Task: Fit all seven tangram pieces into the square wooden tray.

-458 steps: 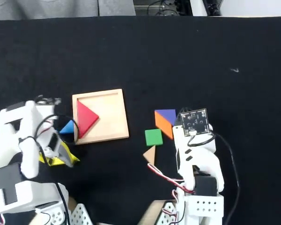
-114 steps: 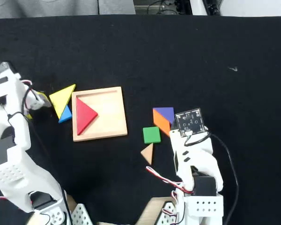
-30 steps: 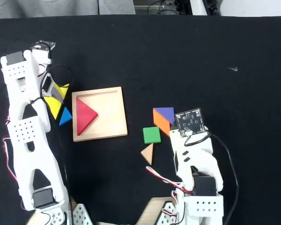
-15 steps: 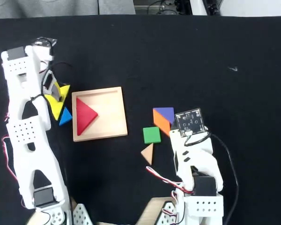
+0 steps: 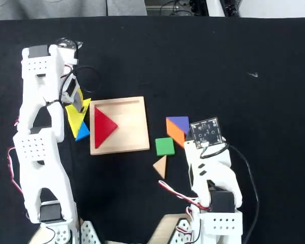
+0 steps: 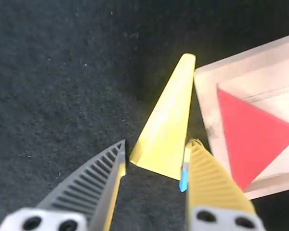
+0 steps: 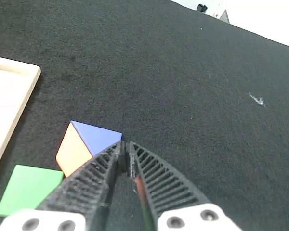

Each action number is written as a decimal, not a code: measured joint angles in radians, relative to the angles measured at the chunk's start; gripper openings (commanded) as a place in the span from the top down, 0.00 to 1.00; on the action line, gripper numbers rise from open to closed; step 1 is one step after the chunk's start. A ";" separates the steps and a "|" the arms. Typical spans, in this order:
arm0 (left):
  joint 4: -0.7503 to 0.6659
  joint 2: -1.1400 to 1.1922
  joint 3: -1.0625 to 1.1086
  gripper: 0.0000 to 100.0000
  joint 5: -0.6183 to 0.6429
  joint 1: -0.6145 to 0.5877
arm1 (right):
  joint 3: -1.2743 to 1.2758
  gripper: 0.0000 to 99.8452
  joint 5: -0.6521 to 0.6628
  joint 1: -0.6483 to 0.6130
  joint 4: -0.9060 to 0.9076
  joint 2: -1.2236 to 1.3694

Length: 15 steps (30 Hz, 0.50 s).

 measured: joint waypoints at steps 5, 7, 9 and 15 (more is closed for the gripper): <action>0.000 -0.003 0.029 0.81 0.048 0.031 | 0.000 0.99 0.000 0.000 0.000 0.000; 0.000 -0.003 0.063 0.81 0.054 0.048 | 0.000 0.99 0.000 0.000 0.000 0.000; 0.000 -0.003 0.087 0.81 0.054 0.064 | 0.000 0.99 0.000 0.000 0.000 0.000; 0.000 -0.003 0.089 0.85 0.054 0.060 | 0.000 0.99 0.000 0.000 0.000 0.000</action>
